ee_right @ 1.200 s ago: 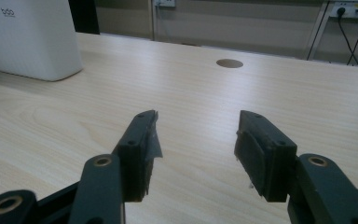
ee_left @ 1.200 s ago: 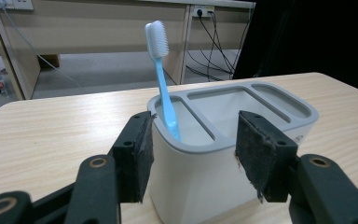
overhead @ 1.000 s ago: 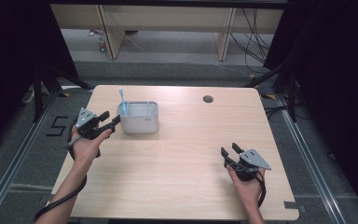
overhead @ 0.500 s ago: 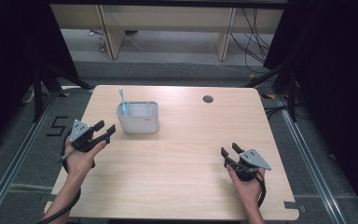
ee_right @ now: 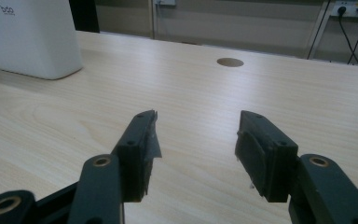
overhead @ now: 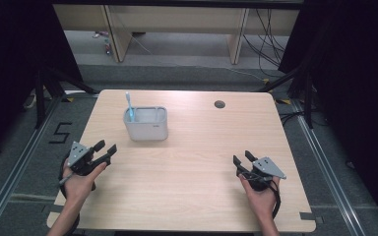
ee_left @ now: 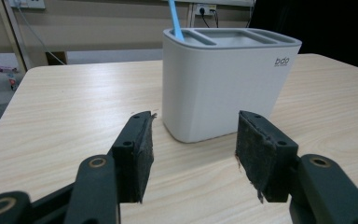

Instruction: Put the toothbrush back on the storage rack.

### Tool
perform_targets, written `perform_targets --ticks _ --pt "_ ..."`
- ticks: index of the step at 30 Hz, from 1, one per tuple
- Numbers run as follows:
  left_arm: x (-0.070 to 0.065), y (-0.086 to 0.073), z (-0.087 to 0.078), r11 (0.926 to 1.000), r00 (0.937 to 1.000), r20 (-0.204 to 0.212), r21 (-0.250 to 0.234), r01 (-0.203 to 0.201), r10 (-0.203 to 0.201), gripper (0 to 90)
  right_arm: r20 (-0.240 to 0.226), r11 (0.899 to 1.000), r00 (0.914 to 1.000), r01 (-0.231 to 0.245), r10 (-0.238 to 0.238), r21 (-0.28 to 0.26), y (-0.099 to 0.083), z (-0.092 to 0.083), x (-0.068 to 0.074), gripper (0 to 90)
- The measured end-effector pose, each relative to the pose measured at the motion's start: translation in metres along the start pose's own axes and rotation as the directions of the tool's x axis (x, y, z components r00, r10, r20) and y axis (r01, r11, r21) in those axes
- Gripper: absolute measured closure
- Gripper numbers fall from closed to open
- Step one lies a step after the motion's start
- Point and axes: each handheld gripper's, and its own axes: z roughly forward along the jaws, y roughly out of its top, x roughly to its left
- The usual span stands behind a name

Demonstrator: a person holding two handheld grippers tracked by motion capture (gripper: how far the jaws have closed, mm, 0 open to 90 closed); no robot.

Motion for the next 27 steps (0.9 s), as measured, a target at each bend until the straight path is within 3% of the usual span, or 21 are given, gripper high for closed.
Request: perform_targets --ticks 14,27 --pt "0.015 -0.022 -0.017 0.9999 0.9996 -0.025 -0.005 0.011 -0.011 45.2 0.001 1.0 1.0 0.0 0.0 0.005 0.0 -0.001 -0.001 47.6" --pt "0.018 -0.03 -0.021 0.9998 0.9995 -0.033 -0.022 0.003 -0.003 44.0 -0.001 1.0 0.9999 0.01 -0.01 0.008 0.0 0.0 -0.001 47.5"
